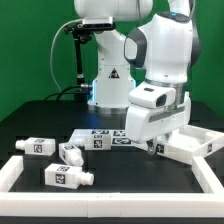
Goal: Assemble one leg
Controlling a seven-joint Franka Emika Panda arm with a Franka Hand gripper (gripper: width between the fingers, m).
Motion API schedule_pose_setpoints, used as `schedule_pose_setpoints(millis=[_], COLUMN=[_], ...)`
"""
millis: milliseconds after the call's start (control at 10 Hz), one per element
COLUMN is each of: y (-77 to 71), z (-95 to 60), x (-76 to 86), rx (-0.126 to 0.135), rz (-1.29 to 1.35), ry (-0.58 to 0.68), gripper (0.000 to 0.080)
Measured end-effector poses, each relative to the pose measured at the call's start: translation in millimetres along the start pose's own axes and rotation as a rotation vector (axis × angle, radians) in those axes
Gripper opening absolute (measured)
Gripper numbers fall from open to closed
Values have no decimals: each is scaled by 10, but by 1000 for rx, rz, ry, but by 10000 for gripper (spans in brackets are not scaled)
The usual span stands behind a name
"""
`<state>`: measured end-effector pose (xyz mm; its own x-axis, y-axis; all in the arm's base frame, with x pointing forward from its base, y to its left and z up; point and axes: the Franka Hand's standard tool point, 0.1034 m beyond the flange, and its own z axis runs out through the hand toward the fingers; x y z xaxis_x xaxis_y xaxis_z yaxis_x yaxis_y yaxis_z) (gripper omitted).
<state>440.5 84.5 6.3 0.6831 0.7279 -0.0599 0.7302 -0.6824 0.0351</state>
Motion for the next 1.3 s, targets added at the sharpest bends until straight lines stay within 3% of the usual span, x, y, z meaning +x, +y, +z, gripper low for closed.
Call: schedule_pose_setpoints(millis=[100, 200, 400, 600, 700, 800, 900, 1000, 1300], y=[1, 1, -29, -35, 48, 179, 359, 413, 395], z=[-2, -2, -104, -392, -550, -643, -649, -640, -624], x=[2, 2, -100, -311, -391, -453, -428, -390, -400], rx=[0, 0, 2, 10, 17, 55, 68, 62, 64], rz=[0, 0, 33, 99, 149, 238, 276, 276, 273], ry=[0, 0, -8, -44, -69, -135, -167, -166, -169], gripper=[65, 47, 47, 47, 47, 47, 47, 47, 47])
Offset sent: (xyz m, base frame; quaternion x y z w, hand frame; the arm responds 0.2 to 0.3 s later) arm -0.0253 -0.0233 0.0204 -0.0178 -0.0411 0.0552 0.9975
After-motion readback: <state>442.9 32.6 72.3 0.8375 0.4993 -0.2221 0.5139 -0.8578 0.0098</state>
